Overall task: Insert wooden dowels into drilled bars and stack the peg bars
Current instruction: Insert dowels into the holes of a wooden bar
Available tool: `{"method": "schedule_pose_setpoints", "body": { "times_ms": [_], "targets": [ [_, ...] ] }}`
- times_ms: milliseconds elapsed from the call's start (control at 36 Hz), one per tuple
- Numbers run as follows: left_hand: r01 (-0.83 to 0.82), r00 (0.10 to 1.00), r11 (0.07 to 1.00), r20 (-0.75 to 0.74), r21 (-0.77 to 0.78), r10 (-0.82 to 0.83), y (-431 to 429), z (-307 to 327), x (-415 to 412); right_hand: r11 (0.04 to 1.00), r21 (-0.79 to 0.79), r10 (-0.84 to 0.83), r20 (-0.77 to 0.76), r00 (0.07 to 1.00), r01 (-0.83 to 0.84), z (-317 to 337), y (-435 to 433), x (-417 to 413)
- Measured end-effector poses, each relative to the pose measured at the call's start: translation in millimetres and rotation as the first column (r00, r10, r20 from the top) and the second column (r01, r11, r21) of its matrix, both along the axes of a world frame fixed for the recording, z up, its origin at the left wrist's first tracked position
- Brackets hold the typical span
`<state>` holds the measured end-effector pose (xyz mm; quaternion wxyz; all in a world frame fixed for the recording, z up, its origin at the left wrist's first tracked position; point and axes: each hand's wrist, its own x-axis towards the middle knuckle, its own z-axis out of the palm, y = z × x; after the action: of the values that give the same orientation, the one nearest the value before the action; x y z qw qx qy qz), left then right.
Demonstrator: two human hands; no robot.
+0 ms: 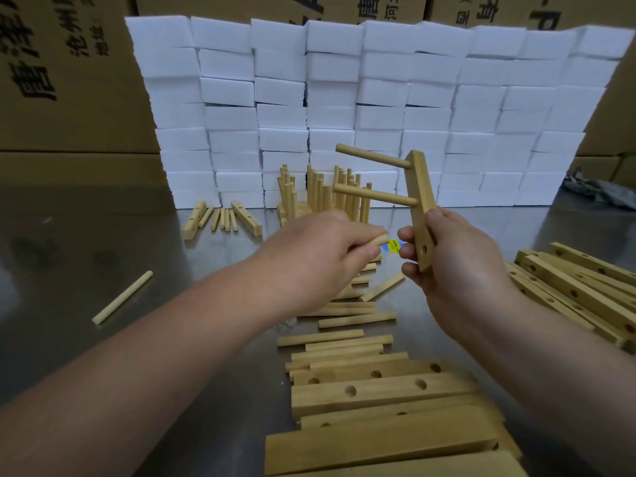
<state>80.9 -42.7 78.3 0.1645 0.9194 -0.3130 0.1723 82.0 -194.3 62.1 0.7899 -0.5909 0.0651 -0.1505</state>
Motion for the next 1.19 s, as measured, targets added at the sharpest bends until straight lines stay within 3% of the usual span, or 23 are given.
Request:
{"method": "schedule_pose_setpoints", "body": {
  "times_ms": [222,417,667,889,1056,1194],
  "targets": [
    [0.009,0.989,1.0,-0.144,-0.007,-0.01,-3.0,-2.1,-2.4,0.999,0.032,0.029,0.014,0.999,-0.029,1.0,3.4,-0.4],
    [0.054,0.999,0.989,0.002,-0.134,-0.054,-3.0,1.0,-5.6,1.0,0.01,0.03,-0.008,1.0,-0.03,-1.7,5.3,-2.6],
    [0.085,0.996,0.996,0.03,-0.041,-0.084,-2.5,2.5,-9.3,0.998,0.061,0.026,-0.013,1.0,-0.025,-2.6,6.9,-1.6],
    [0.092,0.996,0.995,0.023,-0.046,-0.091,-2.8,-0.4,-6.8,0.998,0.067,-0.002,0.03,1.0,0.0,5.2,3.0,-3.1],
    [0.105,0.994,0.983,0.042,-0.151,-0.1,-2.1,0.2,-6.5,0.999,0.051,-0.013,0.019,1.0,0.012,1.2,2.9,-2.1],
    [0.158,0.982,0.982,0.125,-0.104,-0.145,0.2,0.6,-6.8,0.999,0.044,-0.017,0.021,1.0,0.016,2.0,3.1,-2.7]
  ]
}}
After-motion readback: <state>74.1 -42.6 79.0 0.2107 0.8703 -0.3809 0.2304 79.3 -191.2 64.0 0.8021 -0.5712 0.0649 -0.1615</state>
